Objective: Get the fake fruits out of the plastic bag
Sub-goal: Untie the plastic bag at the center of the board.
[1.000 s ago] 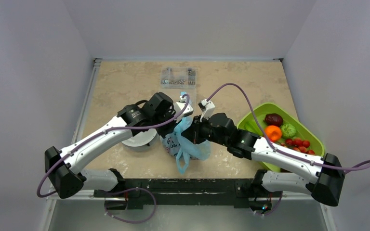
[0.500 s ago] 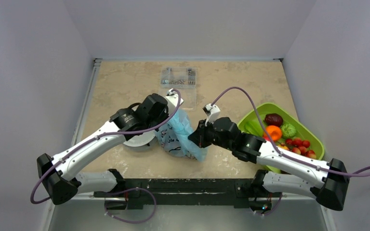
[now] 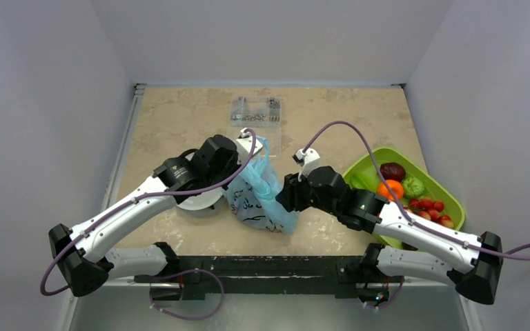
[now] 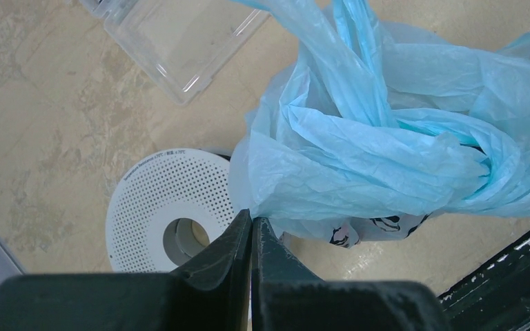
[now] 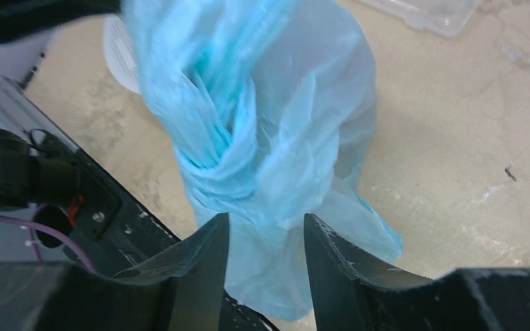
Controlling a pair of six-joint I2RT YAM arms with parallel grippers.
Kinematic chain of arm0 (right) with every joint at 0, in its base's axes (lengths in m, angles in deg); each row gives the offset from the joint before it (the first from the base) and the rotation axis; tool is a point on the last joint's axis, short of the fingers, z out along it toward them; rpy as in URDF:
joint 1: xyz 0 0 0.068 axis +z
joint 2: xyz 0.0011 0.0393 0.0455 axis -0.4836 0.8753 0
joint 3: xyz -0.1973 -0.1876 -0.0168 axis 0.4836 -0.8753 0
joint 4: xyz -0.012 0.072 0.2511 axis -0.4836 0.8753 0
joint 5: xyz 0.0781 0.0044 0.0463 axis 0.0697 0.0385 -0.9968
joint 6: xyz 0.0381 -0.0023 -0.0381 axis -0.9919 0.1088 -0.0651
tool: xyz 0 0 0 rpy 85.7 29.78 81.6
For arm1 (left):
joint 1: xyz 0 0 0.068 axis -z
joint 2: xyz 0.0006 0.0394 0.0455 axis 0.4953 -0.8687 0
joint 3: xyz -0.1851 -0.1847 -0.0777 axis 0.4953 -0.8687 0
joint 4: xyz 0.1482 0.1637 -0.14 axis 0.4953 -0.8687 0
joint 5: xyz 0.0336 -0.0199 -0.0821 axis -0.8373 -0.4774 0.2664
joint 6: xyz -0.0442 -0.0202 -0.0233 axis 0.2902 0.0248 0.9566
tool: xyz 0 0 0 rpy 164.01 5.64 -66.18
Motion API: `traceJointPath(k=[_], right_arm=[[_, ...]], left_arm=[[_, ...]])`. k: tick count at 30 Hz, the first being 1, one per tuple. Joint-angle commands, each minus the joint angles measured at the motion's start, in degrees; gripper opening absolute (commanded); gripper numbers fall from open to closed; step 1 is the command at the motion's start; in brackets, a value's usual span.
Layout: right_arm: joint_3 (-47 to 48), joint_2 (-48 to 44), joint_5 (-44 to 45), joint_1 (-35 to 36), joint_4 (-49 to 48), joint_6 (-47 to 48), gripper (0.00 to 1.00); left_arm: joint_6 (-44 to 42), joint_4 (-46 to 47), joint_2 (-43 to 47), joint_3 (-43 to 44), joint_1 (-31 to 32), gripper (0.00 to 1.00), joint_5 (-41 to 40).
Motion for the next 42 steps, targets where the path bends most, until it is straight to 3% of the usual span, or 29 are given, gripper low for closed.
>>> traceJointPath(k=[1,5,7,19,22,27,32,33,38,42], right_arm=[[6.5,0.35,2.3,1.53,-0.06,3.45,0.51],[6.66,0.62,1.0,4.61,-3.14,5.78,0.74],[6.3,1.11,0.86,6.42,-5.12,7.26,0.8],[8.37,11.23,14.41,9.83,-6.22,9.17,0.8],[7.63,12.4,15.22,9.85,-7.42,9.09,0.72],[5.43,12.26,19.26,9.82,-7.29,7.03,0.36],[4.49,10.98,17.54,9.81,-9.3,7.87,0.05],[4.39,10.77,17.08,9.84,-9.83,8.32,0.0],[4.28,9.9,15.12,9.77,-11.89,9.37,0.0],[4.67,10.13,12.42,9.81,-13.08,10.14,0.0]], left_arm=[[0.11,2.21,1.01,0.11,0.11,0.0,1.15],[0.1,2.06,0.79,0.18,0.15,0.0,1.69],[0.11,2.03,0.77,0.19,0.15,0.0,1.99],[0.36,2.15,1.44,0.19,0.16,0.0,0.36],[0.38,2.97,2.63,-0.32,0.11,0.0,-0.3],[0.53,4.43,4.97,-1.19,0.11,0.0,-0.08],[0.1,5.28,7.37,-1.4,0.11,0.0,2.82],[-0.19,5.33,7.8,-1.4,0.12,0.07,3.97],[-1.23,6.56,9.95,-2.34,0.11,0.48,11.06],[-0.86,7.41,9.66,-2.73,0.2,0.64,13.18]])
